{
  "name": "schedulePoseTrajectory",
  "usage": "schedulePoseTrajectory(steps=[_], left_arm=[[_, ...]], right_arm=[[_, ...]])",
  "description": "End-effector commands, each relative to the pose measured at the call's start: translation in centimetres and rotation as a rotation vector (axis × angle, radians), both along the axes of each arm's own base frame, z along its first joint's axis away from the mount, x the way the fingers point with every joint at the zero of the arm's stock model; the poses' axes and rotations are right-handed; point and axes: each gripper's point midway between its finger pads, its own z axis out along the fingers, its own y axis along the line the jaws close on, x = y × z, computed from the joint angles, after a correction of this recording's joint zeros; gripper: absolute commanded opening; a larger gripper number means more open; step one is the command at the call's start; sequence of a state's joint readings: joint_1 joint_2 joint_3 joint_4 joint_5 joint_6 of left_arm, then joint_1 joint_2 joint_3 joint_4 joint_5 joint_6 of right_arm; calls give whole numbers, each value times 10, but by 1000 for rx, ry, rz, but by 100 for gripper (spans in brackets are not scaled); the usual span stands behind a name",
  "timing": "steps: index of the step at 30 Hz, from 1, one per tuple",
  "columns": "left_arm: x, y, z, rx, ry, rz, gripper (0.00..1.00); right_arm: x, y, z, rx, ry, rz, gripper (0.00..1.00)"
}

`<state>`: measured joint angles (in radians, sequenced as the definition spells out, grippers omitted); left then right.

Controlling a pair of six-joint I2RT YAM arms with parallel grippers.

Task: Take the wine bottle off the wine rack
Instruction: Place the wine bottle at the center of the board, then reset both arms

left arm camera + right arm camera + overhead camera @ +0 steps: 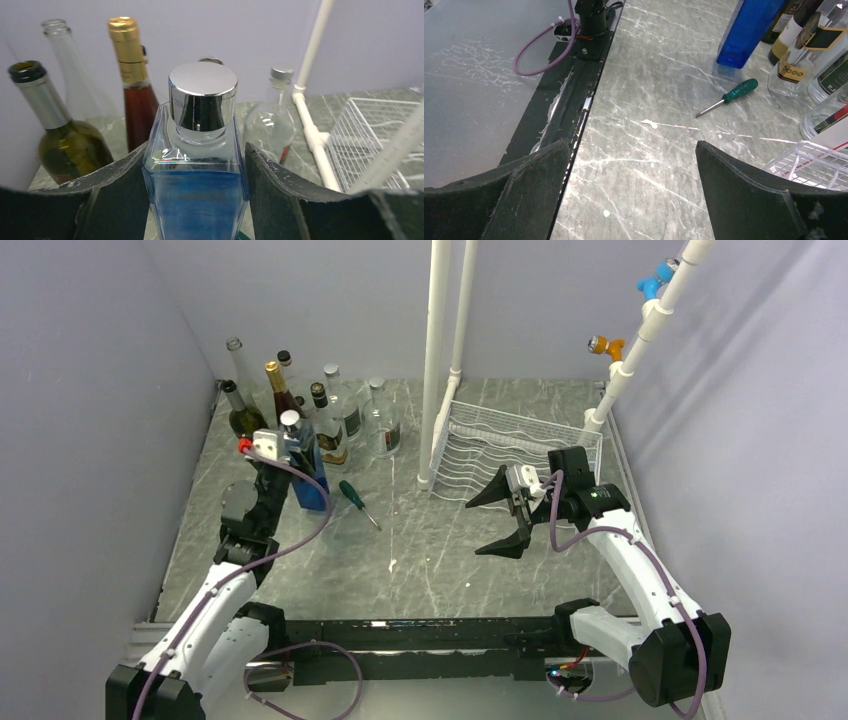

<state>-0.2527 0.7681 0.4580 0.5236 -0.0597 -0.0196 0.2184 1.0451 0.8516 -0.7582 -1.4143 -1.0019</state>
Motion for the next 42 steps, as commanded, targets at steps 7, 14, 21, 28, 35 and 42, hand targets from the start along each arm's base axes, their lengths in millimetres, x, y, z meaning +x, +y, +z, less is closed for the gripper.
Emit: schedulePoseTrajectory(steps=[7,14,21,28,35,42], left_arm=[[-1,23,68,-129,-272,54,0],[3,30,56,-128,-235,96,21],[0,22,46,-128,-173,55,73],[-12,22,49,-147,-132,40,99],[-42,16,61,-153,-4,-14,100],[-97,-1,76,-163,126,-155,100]], right_arm=[[3,1,9,25,-51,6,100],[3,1,9,25,-52,4,100],[4,0,10,20,-57,0,100],[8,-3,12,2,-69,-28,100],[26,-19,23,-36,-55,-163,100],[77,-54,57,-9,92,-538,100]])
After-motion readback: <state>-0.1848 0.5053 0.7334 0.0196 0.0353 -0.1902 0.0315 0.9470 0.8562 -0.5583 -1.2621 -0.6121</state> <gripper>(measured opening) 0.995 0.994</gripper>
